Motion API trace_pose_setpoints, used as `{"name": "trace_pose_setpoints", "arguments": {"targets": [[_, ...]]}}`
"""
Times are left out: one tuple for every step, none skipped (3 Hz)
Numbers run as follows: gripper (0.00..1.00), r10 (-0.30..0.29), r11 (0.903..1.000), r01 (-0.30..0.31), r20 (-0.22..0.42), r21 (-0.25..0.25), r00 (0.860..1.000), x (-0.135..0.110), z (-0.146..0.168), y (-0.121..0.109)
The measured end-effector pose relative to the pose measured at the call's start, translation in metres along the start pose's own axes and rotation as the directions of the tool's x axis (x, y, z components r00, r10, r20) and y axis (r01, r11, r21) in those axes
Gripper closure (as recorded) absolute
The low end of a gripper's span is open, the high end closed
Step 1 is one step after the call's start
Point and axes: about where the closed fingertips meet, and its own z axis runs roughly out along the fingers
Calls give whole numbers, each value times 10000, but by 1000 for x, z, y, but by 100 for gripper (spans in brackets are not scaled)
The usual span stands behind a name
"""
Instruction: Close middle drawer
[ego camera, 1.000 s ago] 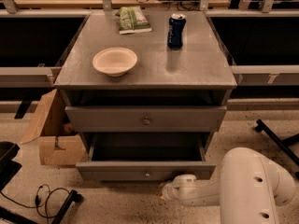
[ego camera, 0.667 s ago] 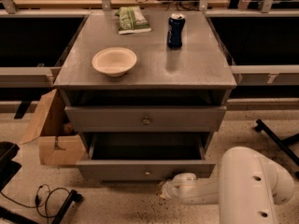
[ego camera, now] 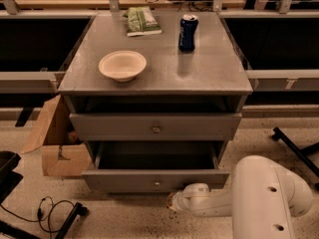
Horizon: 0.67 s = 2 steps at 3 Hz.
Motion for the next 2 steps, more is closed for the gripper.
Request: {"name": "trace_pose_setpoints", "arguments": {"targets": [[100,-85,10000,85,60,42,9999,-3,1,-5],[100,-85,10000,85,60,42,9999,-3,1,-4]]}}
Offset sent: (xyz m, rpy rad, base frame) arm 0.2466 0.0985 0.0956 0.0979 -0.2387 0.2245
